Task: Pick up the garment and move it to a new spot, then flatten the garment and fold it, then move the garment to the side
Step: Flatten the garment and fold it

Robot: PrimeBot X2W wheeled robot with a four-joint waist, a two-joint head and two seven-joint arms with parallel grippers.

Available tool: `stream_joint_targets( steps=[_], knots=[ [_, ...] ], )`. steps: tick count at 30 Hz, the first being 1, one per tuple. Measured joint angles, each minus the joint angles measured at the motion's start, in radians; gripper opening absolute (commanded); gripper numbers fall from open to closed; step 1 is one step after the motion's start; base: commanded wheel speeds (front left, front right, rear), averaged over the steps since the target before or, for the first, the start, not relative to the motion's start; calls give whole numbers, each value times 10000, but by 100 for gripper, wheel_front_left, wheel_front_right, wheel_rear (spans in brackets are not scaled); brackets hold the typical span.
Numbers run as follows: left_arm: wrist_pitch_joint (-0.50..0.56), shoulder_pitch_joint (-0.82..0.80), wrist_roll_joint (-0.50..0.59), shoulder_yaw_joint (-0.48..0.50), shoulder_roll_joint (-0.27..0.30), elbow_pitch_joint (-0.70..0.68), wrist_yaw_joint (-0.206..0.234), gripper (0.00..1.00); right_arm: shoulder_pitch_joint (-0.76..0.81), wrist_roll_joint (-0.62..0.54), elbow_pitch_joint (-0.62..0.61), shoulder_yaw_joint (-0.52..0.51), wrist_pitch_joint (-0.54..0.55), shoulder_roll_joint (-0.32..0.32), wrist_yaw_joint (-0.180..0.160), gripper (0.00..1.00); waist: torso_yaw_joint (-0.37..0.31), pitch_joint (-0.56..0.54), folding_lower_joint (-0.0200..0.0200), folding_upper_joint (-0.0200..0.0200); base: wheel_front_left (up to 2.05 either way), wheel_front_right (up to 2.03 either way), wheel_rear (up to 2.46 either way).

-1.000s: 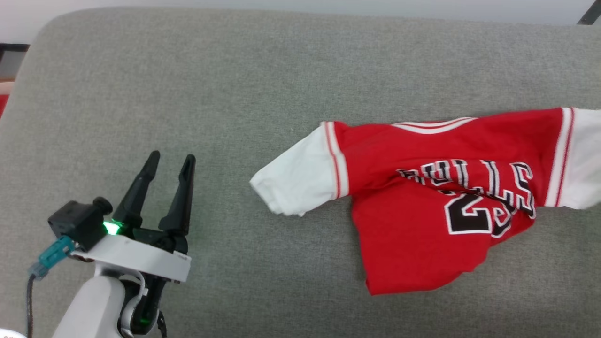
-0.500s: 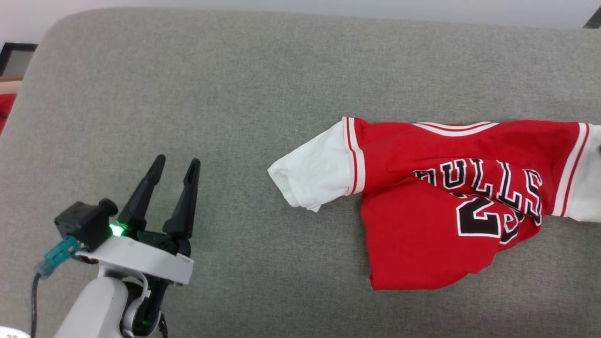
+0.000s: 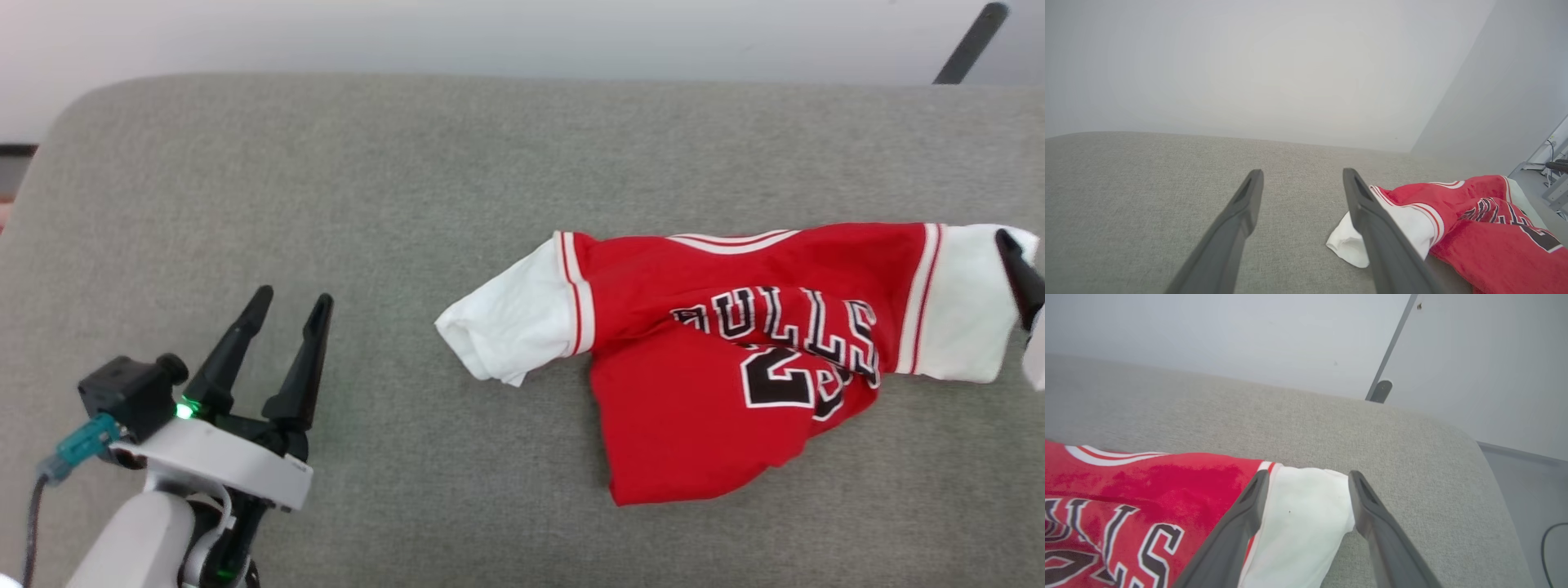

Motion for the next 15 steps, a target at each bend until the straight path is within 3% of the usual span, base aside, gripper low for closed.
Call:
stream_joint_targets(
  steps=[8, 15],
  knots=[
    [1091, 51, -738, -71, 587, -326, -2, 100, 1774, 77, -1576, -132, -1453, 842, 0, 100, -572, -455, 0, 0, 0, 0, 0],
    [3881, -808, -1925, -82, 1164, -456, 301, 100, 2747, 8, -2675, -295, -1651, 1440, 0, 100, -1130, -628, 0, 0, 0, 0, 0]
  ],
)
